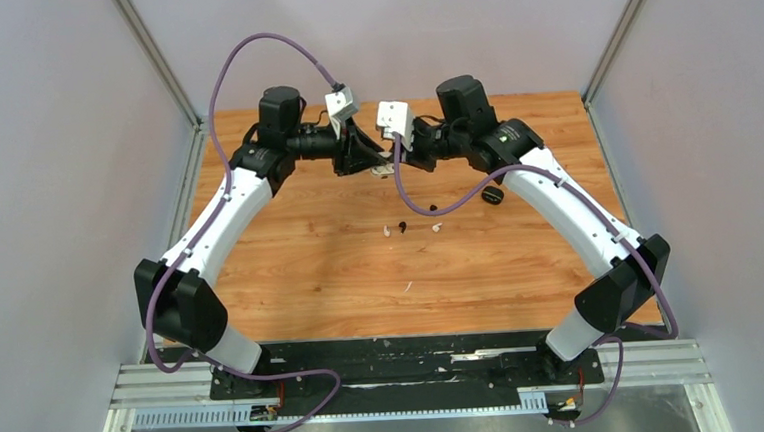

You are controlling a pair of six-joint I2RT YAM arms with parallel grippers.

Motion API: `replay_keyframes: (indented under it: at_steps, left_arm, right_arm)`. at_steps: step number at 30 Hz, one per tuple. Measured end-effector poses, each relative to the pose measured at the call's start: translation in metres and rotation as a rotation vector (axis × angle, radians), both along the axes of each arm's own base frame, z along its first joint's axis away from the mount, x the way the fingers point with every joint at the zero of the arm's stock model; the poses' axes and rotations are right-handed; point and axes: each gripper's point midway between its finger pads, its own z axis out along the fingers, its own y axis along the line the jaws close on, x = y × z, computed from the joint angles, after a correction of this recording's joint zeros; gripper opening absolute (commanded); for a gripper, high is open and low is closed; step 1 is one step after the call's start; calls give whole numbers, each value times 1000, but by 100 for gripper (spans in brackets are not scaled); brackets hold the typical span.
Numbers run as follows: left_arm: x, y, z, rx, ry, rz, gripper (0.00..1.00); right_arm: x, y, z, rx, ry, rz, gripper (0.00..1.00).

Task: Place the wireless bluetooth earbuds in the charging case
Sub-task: Adjust the charging case.

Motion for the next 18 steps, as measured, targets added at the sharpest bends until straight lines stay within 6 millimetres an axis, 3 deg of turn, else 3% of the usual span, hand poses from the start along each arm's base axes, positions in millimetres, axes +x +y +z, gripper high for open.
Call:
replay_keyframes:
  at_steps: [5, 18]
  left_arm:
    - [-2, -3, 5, -20, -3, -18, 34]
    - [0, -3, 1, -13, -15, -19, 34]
  right_arm:
    - [0, 0, -3, -3, 3, -1, 0]
    - [0, 0, -3, -2, 9, -7, 0]
